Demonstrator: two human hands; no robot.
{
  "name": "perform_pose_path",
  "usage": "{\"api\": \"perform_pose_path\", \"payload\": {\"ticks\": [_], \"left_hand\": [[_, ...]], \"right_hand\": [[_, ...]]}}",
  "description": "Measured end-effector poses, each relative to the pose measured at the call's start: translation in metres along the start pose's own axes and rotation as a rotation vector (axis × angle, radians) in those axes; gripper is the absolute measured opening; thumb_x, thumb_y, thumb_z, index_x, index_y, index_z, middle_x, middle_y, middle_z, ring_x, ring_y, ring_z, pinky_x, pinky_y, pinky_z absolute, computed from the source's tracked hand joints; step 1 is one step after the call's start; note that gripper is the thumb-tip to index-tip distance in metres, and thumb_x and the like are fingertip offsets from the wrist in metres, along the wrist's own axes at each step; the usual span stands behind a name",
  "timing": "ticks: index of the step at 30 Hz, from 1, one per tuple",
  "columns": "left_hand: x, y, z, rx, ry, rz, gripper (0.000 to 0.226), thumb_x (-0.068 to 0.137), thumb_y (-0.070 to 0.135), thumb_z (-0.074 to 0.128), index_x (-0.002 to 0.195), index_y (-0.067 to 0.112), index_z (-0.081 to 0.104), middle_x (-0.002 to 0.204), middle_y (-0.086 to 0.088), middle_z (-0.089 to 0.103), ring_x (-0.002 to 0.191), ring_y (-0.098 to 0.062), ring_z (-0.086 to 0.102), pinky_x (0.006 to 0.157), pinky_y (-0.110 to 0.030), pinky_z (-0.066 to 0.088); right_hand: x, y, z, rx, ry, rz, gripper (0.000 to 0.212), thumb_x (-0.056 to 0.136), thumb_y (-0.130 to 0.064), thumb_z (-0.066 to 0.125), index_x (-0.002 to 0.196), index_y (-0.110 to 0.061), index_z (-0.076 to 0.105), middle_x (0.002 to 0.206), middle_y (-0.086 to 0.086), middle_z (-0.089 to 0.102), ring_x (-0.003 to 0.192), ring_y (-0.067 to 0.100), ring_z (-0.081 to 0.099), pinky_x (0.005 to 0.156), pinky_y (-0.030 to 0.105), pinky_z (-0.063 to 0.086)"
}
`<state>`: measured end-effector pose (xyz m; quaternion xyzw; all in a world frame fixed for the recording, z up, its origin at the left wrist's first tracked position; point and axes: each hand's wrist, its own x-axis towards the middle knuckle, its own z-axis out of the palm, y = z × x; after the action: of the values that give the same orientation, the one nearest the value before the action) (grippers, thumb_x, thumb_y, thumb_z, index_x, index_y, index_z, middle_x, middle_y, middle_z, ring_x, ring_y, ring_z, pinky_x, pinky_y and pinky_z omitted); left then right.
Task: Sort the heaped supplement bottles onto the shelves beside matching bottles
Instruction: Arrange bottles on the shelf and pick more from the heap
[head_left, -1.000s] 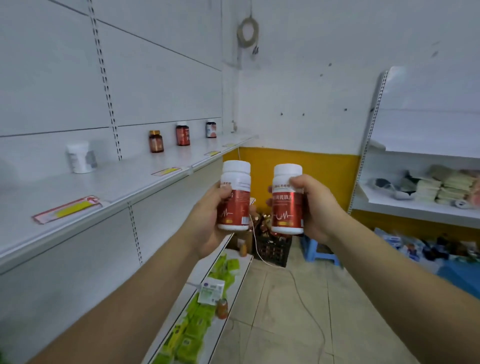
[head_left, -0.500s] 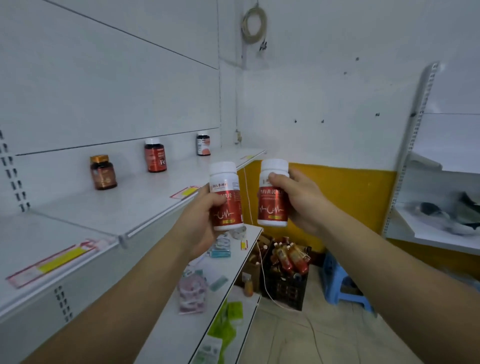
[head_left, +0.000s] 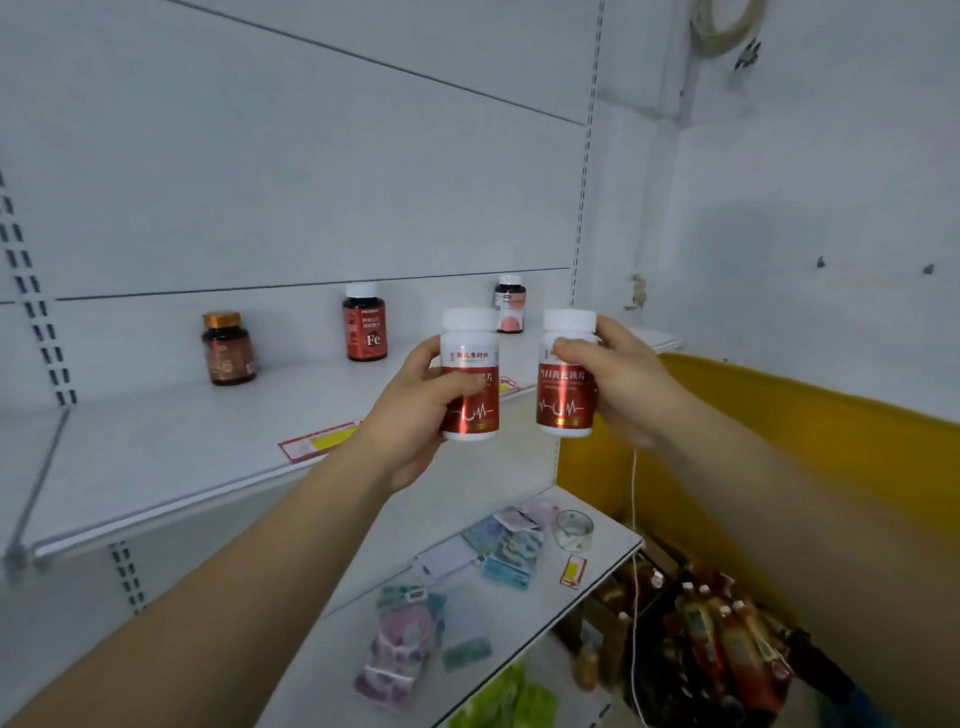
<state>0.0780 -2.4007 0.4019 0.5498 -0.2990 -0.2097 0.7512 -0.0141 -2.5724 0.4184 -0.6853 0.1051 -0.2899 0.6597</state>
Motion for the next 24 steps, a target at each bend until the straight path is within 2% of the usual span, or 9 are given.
{"api": "perform_pose_path", "payload": {"ticks": [2,5,9,13,17,21,24], "left_hand": [[0.009,0.001,-0.001,0.027,0.044,0.004,0.044,0.085,-0.003,0.056,0.120,0.024,0.051,0.117,-0.013,0.062,0.105,-0.030,0.063,0.092,-0.047,0.051],[0.021,0.003,-0.010,0.054,0.104,0.035,0.051,0.084,-0.002,0.059,0.129,0.020,0.049,0.117,-0.013,0.064,0.103,-0.029,0.065,0.091,-0.048,0.052],[0.027,0.011,-0.029,0.023,0.204,0.080,0.042,0.085,-0.004,0.056,0.121,0.017,0.054,0.113,-0.012,0.066,0.091,-0.024,0.067,0.077,-0.038,0.054],[0.016,0.019,-0.052,0.053,0.308,0.096,0.044,0.085,-0.003,0.057,0.125,0.015,0.053,0.114,-0.013,0.065,0.098,-0.028,0.066,0.083,-0.044,0.054],[-0.020,0.031,-0.074,0.088,0.452,0.126,0.041,0.086,-0.001,0.057,0.123,0.016,0.053,0.111,-0.011,0.067,0.094,-0.026,0.068,0.077,-0.042,0.055],[-0.075,0.045,-0.103,0.145,0.645,0.149,0.041,0.086,0.000,0.057,0.122,0.018,0.054,0.106,-0.009,0.068,0.087,-0.022,0.068,0.068,-0.036,0.053],[-0.121,0.060,-0.125,0.170,0.752,0.176,0.040,0.085,-0.001,0.057,0.120,0.017,0.055,0.106,-0.011,0.067,0.087,-0.023,0.067,0.071,-0.039,0.054]], "right_hand": [[0.020,0.002,0.002,0.033,-0.049,-0.003,0.033,0.087,-0.013,0.065,0.117,-0.022,0.056,0.112,0.009,0.065,0.096,0.025,0.066,0.081,0.040,0.053],[0.045,0.009,0.017,0.080,-0.128,-0.016,0.026,0.086,-0.010,0.065,0.108,-0.022,0.059,0.109,0.011,0.066,0.095,0.026,0.067,0.085,0.044,0.053],[0.069,0.012,0.047,0.141,-0.212,-0.030,0.032,0.085,-0.011,0.066,0.115,-0.017,0.059,0.110,0.012,0.066,0.096,0.029,0.067,0.083,0.045,0.054],[0.081,0.014,0.078,0.169,-0.327,-0.028,0.032,0.086,-0.014,0.066,0.116,-0.016,0.058,0.106,0.010,0.068,0.091,0.025,0.068,0.081,0.044,0.055],[0.077,0.012,0.121,0.208,-0.494,-0.026,0.018,0.087,-0.011,0.064,0.104,-0.015,0.061,0.101,0.011,0.068,0.088,0.024,0.067,0.080,0.041,0.055],[0.051,0.006,0.180,0.257,-0.675,0.010,0.020,0.088,-0.010,0.062,0.108,-0.014,0.061,0.101,0.010,0.069,0.088,0.023,0.068,0.080,0.040,0.055],[0.021,0.000,0.227,0.276,-0.786,0.027,0.023,0.088,-0.011,0.062,0.112,-0.012,0.060,0.100,0.010,0.069,0.084,0.022,0.068,0.074,0.036,0.054]]}}
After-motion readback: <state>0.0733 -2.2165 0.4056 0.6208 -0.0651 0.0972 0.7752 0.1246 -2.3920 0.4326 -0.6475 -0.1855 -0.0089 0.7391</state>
